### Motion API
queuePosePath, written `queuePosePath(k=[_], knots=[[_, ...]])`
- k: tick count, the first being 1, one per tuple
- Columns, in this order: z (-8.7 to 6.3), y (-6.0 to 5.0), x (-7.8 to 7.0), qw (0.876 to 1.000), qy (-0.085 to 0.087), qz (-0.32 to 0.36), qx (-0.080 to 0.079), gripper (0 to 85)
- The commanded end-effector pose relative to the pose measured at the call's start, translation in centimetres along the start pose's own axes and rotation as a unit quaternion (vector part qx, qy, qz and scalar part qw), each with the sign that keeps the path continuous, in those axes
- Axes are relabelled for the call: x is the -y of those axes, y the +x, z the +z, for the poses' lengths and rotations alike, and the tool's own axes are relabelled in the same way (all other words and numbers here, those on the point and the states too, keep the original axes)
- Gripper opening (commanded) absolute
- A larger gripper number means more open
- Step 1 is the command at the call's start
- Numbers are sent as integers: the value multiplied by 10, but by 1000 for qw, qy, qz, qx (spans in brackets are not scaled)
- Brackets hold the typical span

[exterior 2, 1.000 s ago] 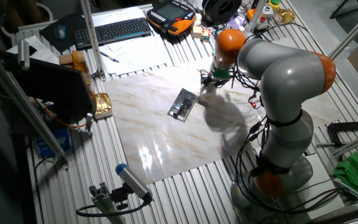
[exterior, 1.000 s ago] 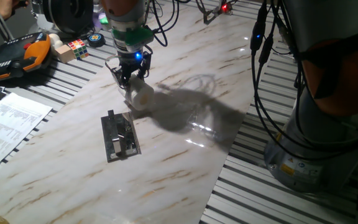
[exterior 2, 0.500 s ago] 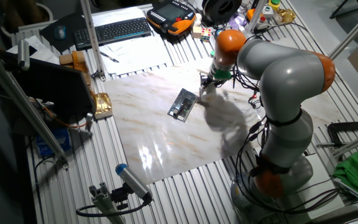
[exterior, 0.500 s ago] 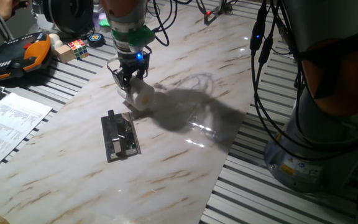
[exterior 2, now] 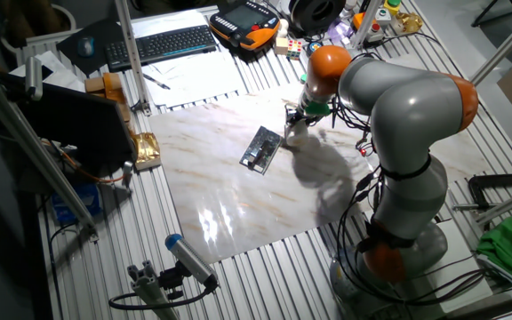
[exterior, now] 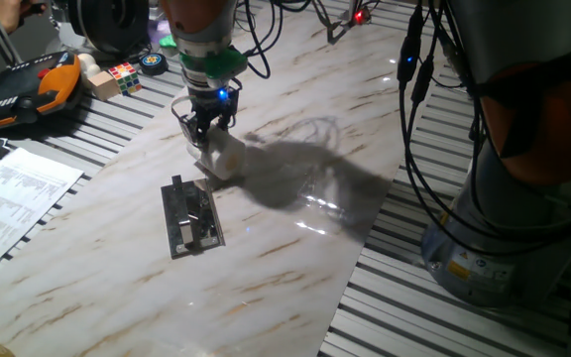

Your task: Take the roll of paper down from the shelf

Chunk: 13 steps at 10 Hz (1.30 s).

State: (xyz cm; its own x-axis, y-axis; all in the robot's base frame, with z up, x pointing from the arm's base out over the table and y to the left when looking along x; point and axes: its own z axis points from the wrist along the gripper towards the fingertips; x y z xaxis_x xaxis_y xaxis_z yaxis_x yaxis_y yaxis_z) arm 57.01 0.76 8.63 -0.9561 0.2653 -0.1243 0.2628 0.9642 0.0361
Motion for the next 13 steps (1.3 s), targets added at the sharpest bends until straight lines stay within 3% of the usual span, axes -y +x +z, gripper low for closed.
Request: queuePosePath(k=[1,2,3,7,10,12,13], knots=[[0,0,0,1000,-1,4,2,540],[0,0,-1,1000,-1,7,3,763],[1,0,-1,1000,-1,7,3,850],[-3,-2,-4,1000,3,9,9,850],[-33,-6,-9,1000,22,9,10,850],[-60,-7,-19,1000,23,16,3,827],[-76,-6,-26,1000,22,19,-3,700]])
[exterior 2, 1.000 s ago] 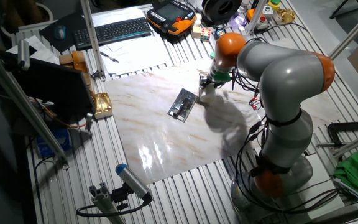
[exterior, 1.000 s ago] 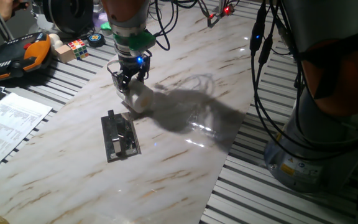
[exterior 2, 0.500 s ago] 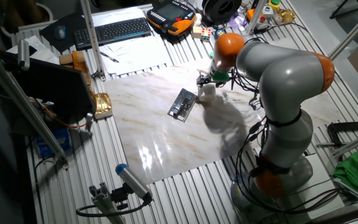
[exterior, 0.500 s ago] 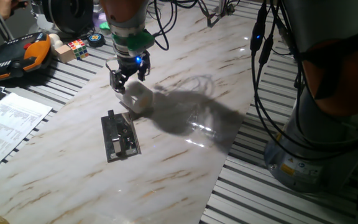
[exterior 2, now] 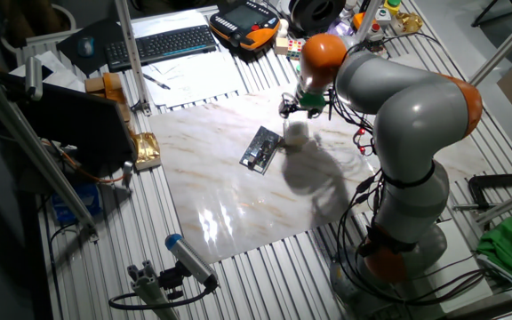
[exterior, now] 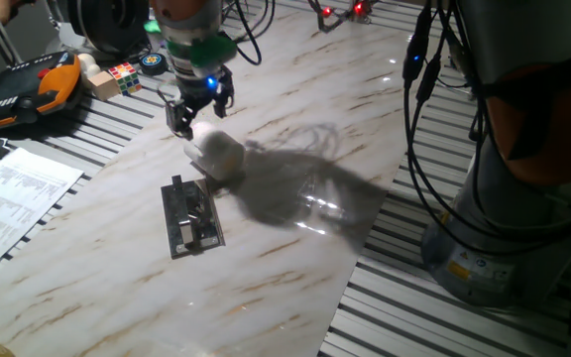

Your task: Take the roll of paper down from the shelf

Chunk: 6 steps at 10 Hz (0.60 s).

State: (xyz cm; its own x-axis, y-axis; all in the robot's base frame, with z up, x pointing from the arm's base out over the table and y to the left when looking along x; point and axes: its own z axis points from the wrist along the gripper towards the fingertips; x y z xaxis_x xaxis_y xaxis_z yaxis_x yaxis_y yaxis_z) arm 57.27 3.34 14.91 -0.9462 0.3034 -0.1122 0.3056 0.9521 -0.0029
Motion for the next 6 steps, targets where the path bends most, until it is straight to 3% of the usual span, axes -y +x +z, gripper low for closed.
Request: queuePosePath(k=[1,4,5,6], knots=[[-29,0,-5,1000,-2,1,-4,563],[-70,11,-26,1000,-8,-8,-3,73],[-78,16,-29,1000,-18,-1,-6,7],[-85,20,-31,1000,-16,-4,-6,7]])
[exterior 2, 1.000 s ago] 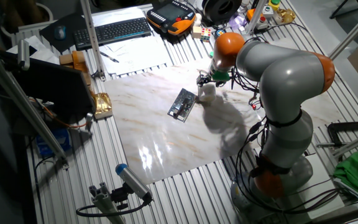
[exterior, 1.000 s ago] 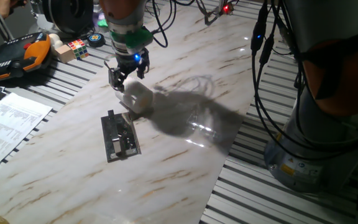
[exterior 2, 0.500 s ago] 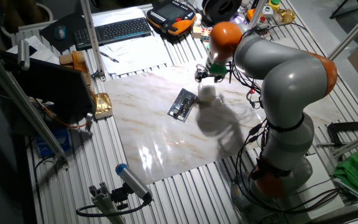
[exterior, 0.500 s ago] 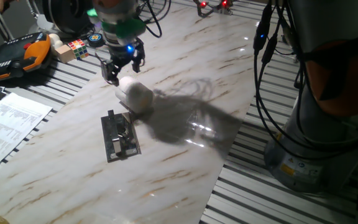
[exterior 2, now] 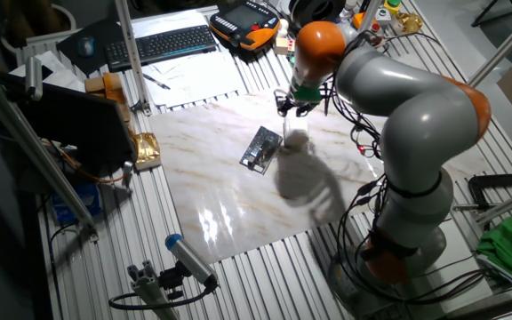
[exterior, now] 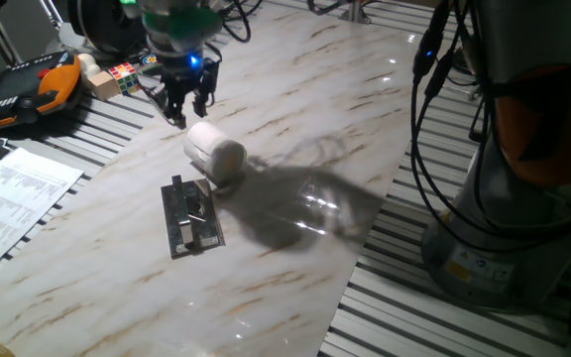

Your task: Take the roll of paper down from the shelf

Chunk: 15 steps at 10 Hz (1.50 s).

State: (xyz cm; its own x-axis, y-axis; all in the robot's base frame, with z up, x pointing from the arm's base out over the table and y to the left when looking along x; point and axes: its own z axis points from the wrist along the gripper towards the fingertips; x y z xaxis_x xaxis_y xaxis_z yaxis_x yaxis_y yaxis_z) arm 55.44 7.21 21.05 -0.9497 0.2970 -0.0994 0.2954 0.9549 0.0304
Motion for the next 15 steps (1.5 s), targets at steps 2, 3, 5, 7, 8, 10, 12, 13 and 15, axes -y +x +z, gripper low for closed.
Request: queuePosePath(k=[2,3,5,7,8,10,12,13,15], knots=[[-26,1,-2,999,-20,7,-24,7],[-30,5,-1,999,-28,6,-34,7],[-39,11,-3,999,-9,-6,-37,7],[-42,14,-4,999,-7,-16,-49,7],[-42,13,-3,999,-7,-17,-49,7],[-41,13,-1,998,-11,-16,-53,7],[-41,12,-1,998,-7,-20,-52,7],[-40,12,-1,998,-5,-20,-51,7],[-39,11,-1,999,-5,-18,-51,7]])
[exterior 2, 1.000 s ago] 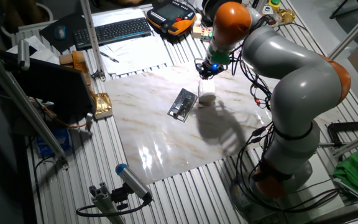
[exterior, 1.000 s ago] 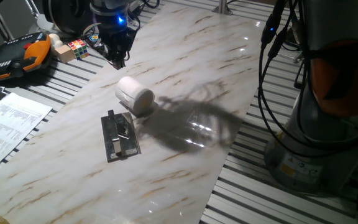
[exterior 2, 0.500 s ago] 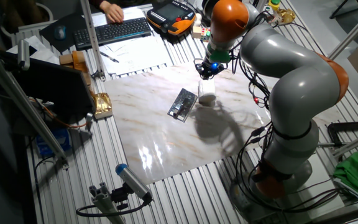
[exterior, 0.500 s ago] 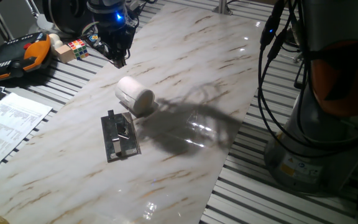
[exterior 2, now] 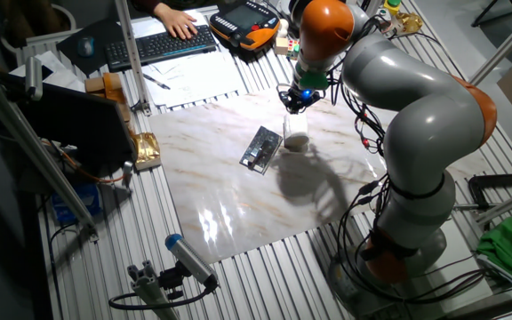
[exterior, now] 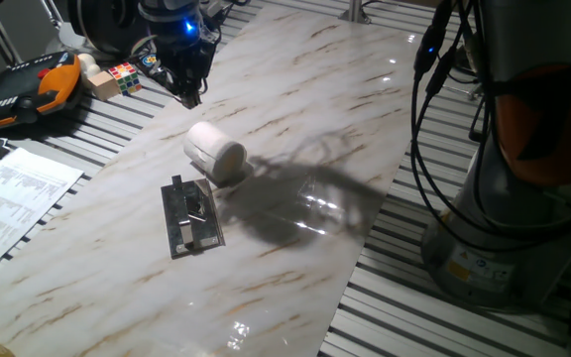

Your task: Take the roll of paper down from the shelf

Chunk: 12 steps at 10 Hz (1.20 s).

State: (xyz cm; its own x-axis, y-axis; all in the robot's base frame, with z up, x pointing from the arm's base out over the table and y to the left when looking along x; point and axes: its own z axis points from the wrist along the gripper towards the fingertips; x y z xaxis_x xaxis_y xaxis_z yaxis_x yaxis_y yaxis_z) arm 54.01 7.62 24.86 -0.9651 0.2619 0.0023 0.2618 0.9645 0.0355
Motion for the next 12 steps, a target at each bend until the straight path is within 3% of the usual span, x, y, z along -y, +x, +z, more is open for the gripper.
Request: queuePosePath(k=[1,12], knots=[[0,0,1,1000,4,1,-1,7],[2,0,5,1000,11,-2,-4,7]])
